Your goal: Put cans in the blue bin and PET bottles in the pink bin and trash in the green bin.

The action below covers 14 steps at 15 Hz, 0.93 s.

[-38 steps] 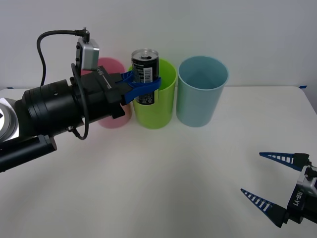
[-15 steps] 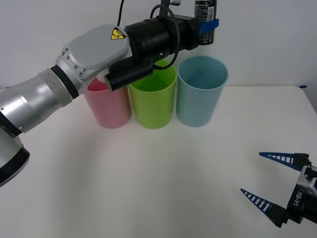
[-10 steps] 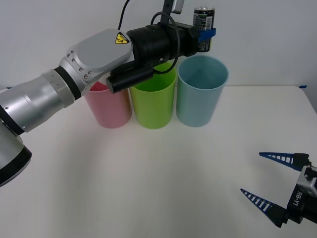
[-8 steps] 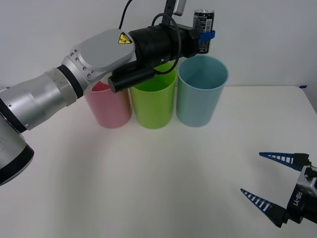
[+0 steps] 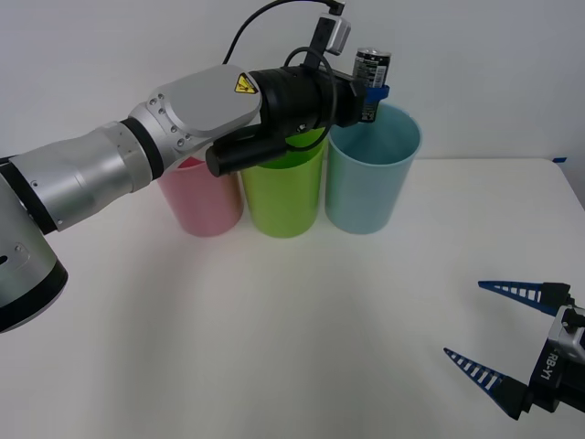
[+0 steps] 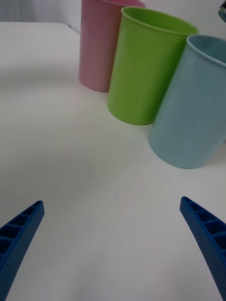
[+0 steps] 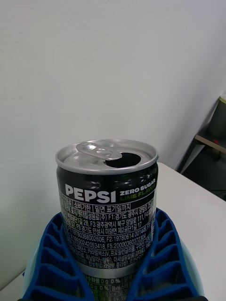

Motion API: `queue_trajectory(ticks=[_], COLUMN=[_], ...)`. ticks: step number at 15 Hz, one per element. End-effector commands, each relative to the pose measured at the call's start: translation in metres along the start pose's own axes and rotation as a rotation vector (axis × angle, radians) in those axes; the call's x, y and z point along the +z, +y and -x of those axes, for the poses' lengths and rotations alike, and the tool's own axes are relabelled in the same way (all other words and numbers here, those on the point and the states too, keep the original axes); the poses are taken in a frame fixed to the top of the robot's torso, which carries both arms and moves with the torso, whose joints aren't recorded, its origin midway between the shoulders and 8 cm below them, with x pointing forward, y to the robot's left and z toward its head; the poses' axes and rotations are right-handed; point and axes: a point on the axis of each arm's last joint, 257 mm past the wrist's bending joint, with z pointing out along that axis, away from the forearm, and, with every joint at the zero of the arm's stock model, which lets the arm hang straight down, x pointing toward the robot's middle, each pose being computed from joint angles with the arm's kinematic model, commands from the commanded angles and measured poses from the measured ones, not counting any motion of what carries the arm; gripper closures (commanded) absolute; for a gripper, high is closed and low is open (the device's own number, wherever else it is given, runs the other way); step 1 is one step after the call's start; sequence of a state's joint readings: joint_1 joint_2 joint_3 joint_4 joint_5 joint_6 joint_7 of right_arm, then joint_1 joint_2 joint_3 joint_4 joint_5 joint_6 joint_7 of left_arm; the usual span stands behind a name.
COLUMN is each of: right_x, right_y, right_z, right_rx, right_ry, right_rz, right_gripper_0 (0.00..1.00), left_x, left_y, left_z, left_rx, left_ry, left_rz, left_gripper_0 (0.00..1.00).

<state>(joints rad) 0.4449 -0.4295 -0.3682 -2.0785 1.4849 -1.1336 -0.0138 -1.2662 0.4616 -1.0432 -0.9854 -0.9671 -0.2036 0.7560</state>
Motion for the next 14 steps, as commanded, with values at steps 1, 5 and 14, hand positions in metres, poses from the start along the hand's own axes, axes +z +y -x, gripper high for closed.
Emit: queue_trajectory(ticks=[1, 5, 14], right_x=[0.0000, 0.0000, 0.0000], right_y=[0.0000, 0.0000, 0.0000], right_z=[0.0000, 0.0000, 0.0000], right_rx=[0.000, 0.000, 0.000], right_ry=[0.000, 0.000, 0.000], right_rz=[0.000, 0.000, 0.000], right_gripper_0=[0.00, 0.00, 0.00], left_x=[0.0012, 0.0021, 0.0025], left_y=[-0.0067, -0.0101, -0.0080], left_z=[-0.0070, -0.0111, -0.0161], left_rx=[-0.006, 0.000, 0.017], left_ry=[0.020, 0.031, 0.046], left_rz=[-0.019, -0.027, -0.022], left_gripper_0=[1.00, 1.00, 1.00])
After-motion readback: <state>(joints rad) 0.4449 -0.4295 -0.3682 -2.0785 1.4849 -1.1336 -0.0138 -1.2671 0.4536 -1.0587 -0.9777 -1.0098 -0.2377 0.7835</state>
